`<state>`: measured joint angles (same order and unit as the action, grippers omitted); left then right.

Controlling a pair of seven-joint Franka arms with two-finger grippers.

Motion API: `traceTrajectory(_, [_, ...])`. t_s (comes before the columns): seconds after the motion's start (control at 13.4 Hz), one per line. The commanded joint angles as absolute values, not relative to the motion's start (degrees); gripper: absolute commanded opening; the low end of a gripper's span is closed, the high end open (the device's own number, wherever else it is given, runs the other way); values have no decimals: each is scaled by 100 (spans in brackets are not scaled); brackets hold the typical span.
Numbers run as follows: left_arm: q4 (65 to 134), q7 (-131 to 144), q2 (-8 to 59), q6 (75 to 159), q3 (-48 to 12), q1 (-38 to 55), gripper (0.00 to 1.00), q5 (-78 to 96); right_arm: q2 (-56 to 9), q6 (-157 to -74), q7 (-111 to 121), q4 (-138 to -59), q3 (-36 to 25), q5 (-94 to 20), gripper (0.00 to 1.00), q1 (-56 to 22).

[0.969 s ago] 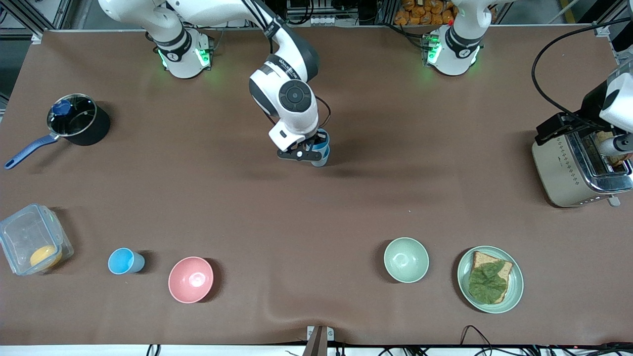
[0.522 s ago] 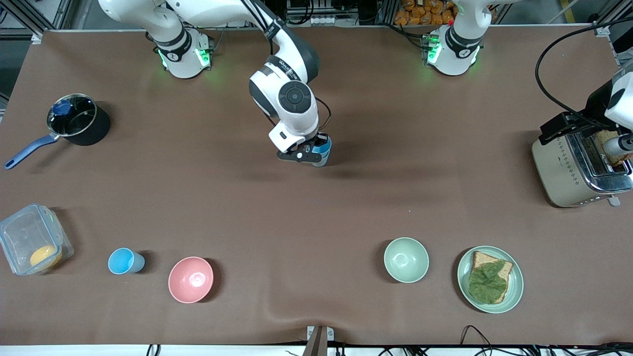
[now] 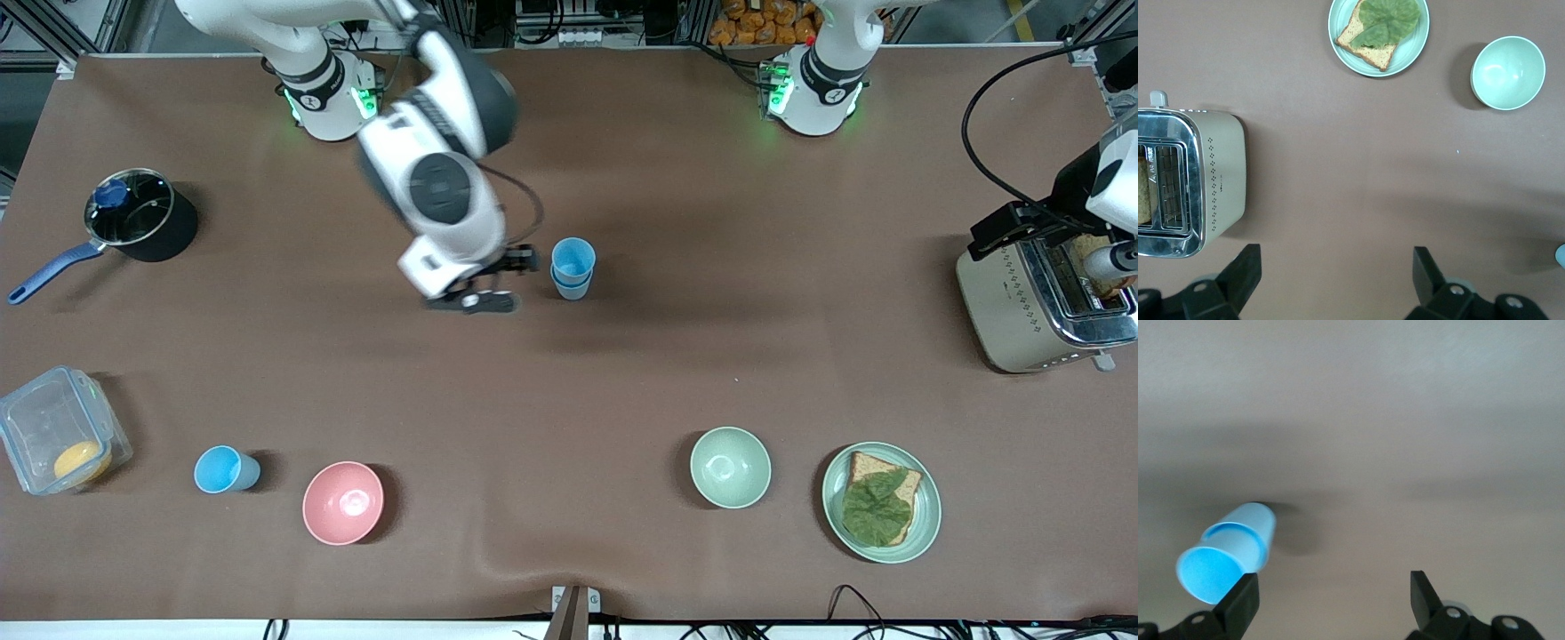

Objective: Stack blue cups with both arms

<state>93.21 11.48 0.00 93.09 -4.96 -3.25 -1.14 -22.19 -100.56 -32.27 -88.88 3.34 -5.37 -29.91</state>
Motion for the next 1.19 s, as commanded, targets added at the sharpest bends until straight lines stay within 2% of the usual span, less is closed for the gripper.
traceTrajectory(0.0, [9404,1028,-114,9264,-439,-264,100,-132,-1733,-9652,-2236,-9018,466,-571,100,-2121])
traceTrajectory(0.6, [9404,1055,-114,9255,-457,-246,100,-132,-819,-8816,-425,-9018,439,-747,100,-494])
traceTrajectory(0.75, [9378,1055,-123,9185,-457,-237,100,-132,-520,-8745,-72,-9061,431,-616,100,-221])
traceTrajectory(0.89, [9369,1055,-123,9150,-448,-246,100,-132,-343,-8701,53,-9079,439,40,100,-80])
traceTrajectory(1.12, [9352,1055,-123,9132,-457,-246,100,-132,-194,-8578,569,-9079,440,167,100,333])
